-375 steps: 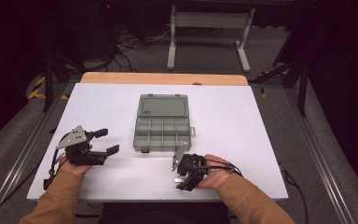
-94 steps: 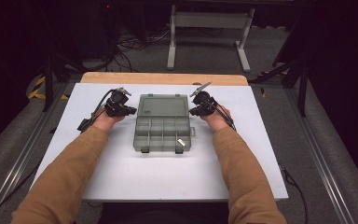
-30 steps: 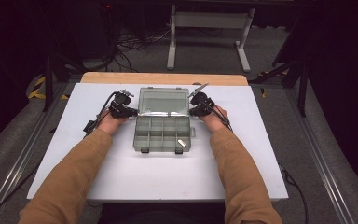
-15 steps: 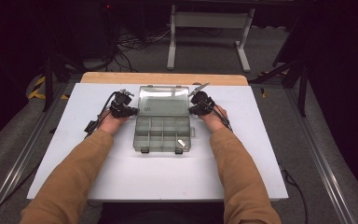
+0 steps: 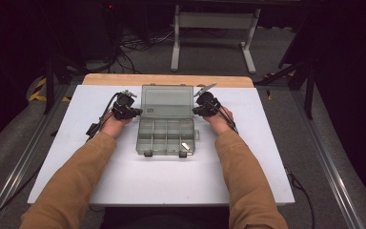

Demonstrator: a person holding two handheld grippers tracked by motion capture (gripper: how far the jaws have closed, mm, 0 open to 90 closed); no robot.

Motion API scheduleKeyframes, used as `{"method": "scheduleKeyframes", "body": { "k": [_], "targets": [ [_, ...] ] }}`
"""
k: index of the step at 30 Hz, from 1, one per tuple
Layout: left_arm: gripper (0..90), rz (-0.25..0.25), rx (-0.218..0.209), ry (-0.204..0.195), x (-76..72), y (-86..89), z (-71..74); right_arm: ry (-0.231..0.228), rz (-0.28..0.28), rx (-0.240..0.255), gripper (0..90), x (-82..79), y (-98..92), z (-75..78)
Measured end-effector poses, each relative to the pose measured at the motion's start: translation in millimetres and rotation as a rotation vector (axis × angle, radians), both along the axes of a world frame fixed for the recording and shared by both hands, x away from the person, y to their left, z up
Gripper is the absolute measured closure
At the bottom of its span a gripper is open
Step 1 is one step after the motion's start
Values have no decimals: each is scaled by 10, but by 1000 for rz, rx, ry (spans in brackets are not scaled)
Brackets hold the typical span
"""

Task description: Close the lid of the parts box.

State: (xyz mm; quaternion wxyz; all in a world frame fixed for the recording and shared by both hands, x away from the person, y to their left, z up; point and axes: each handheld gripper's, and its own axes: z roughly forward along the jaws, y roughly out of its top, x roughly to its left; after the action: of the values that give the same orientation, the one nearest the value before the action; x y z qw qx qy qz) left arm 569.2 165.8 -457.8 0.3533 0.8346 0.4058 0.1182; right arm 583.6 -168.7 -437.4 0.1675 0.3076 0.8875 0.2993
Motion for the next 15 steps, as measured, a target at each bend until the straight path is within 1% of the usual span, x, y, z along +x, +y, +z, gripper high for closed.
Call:
{"method": "scheduleKeyframes", "body": {
  "k": [3, 4, 11, 15],
  "targets": [
    [898, 0, 12, -9, -1, -7, 9, -7, 0, 6, 900, -2, -4, 13],
    [899, 2, 11, -17, -1, -7, 11, -11, -1, 7, 900, -4, -3, 17],
    [899, -4, -2, -17, -10, 6, 33, -31, -1, 25, 900, -18, -11, 61],
    [899, -2, 0, -22, -14, 7, 43, -38, -3, 30, 900, -28, -14, 80]
  ]
}}
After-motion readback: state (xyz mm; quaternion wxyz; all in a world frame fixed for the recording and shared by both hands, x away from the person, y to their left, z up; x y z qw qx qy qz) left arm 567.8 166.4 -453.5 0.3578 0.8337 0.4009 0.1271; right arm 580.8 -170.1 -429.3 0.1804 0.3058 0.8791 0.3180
